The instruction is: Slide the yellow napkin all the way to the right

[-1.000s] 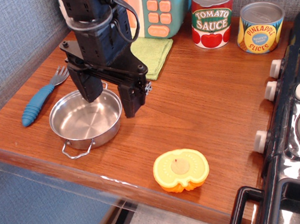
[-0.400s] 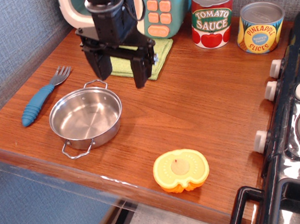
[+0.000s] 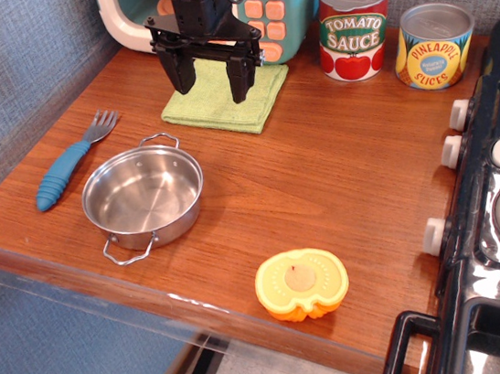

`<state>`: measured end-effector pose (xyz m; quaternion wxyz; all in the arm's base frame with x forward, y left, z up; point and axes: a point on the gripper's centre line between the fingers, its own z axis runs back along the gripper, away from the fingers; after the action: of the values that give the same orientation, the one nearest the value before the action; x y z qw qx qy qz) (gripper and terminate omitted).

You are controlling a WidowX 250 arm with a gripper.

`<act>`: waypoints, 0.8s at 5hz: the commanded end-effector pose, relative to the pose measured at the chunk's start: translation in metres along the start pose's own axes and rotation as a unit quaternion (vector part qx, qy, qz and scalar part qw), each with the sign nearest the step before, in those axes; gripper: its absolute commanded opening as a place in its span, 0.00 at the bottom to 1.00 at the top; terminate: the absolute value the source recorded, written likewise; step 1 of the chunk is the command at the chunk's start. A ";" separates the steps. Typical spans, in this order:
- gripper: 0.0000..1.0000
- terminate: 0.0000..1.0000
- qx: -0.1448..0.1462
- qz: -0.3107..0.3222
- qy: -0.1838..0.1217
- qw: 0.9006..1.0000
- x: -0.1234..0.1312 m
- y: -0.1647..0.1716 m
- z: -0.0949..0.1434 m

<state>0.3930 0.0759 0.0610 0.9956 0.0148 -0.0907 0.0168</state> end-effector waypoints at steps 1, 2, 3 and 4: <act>1.00 0.00 0.006 0.019 -0.022 1.000 0.046 0.015 -0.007; 1.00 0.00 0.003 0.021 -0.013 1.000 0.055 0.014 -0.018; 1.00 0.00 0.005 0.016 0.004 1.000 0.058 0.010 -0.031; 1.00 0.00 0.015 0.004 0.035 0.999 0.053 0.007 -0.045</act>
<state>0.4492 0.0861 0.0146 0.9986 0.0249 -0.0390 0.0267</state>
